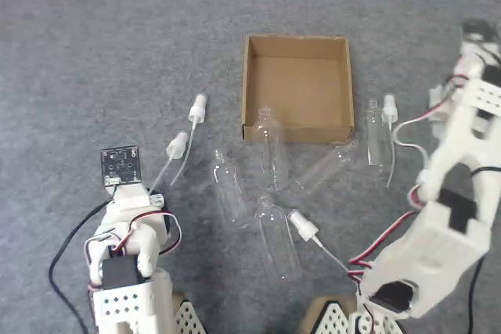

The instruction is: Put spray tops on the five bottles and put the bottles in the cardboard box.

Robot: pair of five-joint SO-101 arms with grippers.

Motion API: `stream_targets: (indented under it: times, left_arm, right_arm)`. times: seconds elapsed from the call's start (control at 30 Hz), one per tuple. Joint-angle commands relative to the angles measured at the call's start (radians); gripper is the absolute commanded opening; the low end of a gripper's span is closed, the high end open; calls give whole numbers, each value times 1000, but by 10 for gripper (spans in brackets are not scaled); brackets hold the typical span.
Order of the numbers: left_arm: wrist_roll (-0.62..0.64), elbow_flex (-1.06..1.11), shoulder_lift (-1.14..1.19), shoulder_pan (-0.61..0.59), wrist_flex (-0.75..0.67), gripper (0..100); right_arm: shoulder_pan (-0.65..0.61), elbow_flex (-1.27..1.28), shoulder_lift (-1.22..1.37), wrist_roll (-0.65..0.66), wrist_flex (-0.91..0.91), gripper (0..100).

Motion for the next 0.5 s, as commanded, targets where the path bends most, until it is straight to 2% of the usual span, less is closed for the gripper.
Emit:
stream_targets:
  times: [0.0,0.23,0.47]
  left_arm:
    - [2,-4,-8,-5,-6,12]
    - [2,-4,-8,-5,-6,12]
    - [2,-4,-8,-5,-6,12]
  right_arm:
    - [-162,-44,-225,9,119,6]
    - [-492,-44,-404,8,248,8]
    - [-832,-40,-438,8,225,9]
